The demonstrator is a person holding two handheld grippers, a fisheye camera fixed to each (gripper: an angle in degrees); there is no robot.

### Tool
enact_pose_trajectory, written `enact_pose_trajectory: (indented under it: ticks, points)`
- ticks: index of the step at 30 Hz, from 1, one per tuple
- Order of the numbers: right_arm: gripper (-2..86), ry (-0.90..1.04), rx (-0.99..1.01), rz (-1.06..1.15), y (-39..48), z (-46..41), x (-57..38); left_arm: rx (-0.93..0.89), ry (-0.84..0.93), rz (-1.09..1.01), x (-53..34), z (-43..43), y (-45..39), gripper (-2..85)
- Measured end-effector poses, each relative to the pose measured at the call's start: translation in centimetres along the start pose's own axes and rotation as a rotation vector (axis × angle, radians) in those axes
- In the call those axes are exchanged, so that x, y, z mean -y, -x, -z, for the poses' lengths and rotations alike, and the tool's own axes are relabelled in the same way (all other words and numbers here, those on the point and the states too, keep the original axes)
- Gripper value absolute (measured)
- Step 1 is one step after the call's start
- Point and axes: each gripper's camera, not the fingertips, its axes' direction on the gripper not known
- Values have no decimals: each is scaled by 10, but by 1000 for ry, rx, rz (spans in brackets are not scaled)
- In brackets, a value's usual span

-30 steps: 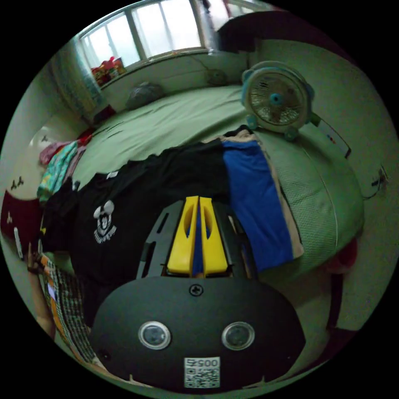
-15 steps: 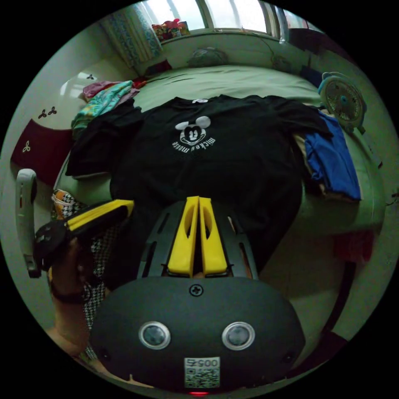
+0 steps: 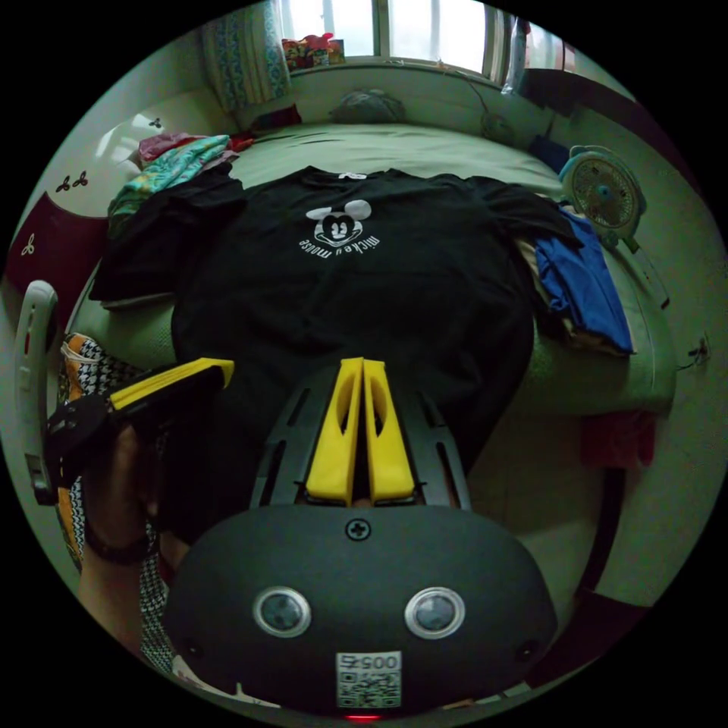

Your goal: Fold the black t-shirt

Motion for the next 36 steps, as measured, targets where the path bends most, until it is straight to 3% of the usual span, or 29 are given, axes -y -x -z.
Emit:
enact_pose_trajectory:
  ticks: [9,36]
  points:
    - [-10,7,-30,15,25,-12,-22,105,4,-32,-25,-32,-42,-7]
    - [-10,21,1,-4,53,-34,-69,113,14,-35,-78,-99,-113,-7]
